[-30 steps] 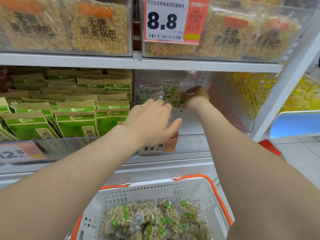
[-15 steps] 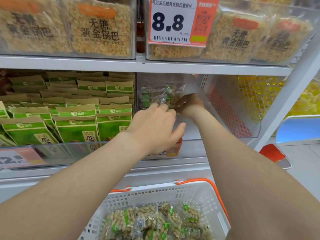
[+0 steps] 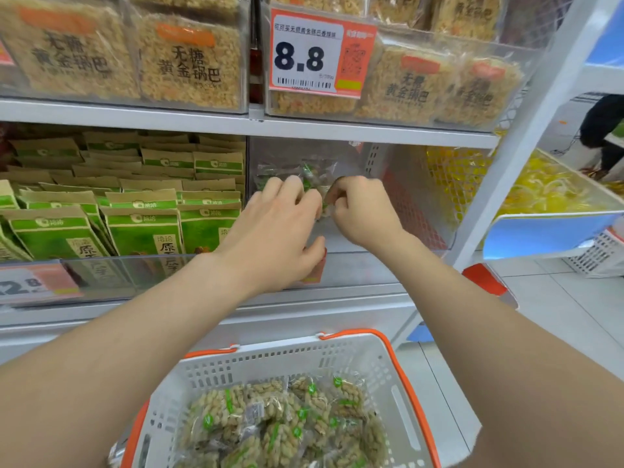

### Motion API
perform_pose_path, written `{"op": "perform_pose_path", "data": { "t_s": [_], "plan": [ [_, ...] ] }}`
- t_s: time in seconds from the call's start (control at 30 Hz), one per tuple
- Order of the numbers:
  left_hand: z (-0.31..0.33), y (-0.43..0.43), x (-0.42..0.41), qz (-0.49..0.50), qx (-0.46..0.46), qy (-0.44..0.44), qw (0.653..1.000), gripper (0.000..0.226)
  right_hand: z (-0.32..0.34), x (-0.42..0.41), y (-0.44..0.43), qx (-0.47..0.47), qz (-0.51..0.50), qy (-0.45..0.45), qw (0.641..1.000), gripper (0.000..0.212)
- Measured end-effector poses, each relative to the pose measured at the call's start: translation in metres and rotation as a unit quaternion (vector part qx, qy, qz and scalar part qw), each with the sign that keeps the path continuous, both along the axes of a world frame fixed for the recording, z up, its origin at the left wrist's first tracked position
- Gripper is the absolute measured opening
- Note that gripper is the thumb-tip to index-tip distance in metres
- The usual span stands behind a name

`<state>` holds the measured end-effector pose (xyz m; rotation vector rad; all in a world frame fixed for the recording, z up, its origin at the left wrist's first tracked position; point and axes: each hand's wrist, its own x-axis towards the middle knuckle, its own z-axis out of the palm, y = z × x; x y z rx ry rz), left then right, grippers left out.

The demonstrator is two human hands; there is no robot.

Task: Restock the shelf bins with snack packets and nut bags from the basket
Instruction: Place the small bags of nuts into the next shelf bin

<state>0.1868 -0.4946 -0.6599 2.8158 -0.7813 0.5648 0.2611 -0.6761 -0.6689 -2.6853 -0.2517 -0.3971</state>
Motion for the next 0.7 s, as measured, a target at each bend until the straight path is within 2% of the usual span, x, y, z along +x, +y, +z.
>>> {"op": "perform_pose_path", "data": {
  "t_s": [0.07, 0.2, 0.27, 0.33, 0.43, 0.5, 0.57, 0.63, 0.7],
  "plan": [
    [0.006, 0.001, -0.014, -0.024, -0.014, -0.016, 0.999, 0.023, -0.003, -0.03, -0.005, -0.002, 0.022, -0.042, 0.999, 0.028],
    [0.007, 0.0, -0.041, 0.014, 0.006, 0.083, 0.996, 0.027, -0.013, -0.085, -0.014, -0.022, 0.094, -0.07, 0.993, 0.031],
    [-0.001, -0.001, -0.049, 0.015, 0.071, 0.117, 0.99, 0.027, -0.024, -0.1, -0.013, -0.052, 0.141, -0.014, 0.989, 0.032],
    [-0.011, -0.004, -0.055, 0.003, 0.141, 0.149, 0.979, 0.026, -0.041, -0.11, -0.009, -0.122, 0.179, 0.081, 0.973, 0.033],
    [-0.028, -0.009, -0.056, -0.023, 0.223, 0.195, 0.955, 0.029, -0.082, -0.117, -0.01, -0.228, 0.2, 0.244, 0.921, 0.029],
    [-0.037, -0.013, -0.053, -0.048, 0.254, 0.227, 0.939, 0.03, -0.109, -0.122, -0.014, -0.303, 0.195, 0.337, 0.87, 0.019],
    [-0.045, -0.018, -0.048, -0.069, 0.272, 0.247, 0.927, 0.028, -0.137, -0.125, -0.017, -0.372, 0.203, 0.363, 0.83, 0.017],
    [-0.053, -0.023, -0.043, -0.079, 0.291, 0.265, 0.916, 0.026, -0.165, -0.127, -0.018, -0.402, 0.194, 0.394, 0.804, 0.024],
    [-0.062, -0.029, -0.038, -0.083, 0.306, 0.288, 0.904, 0.022, -0.192, -0.129, -0.017, -0.416, 0.188, 0.425, 0.782, 0.015]
  ]
}}
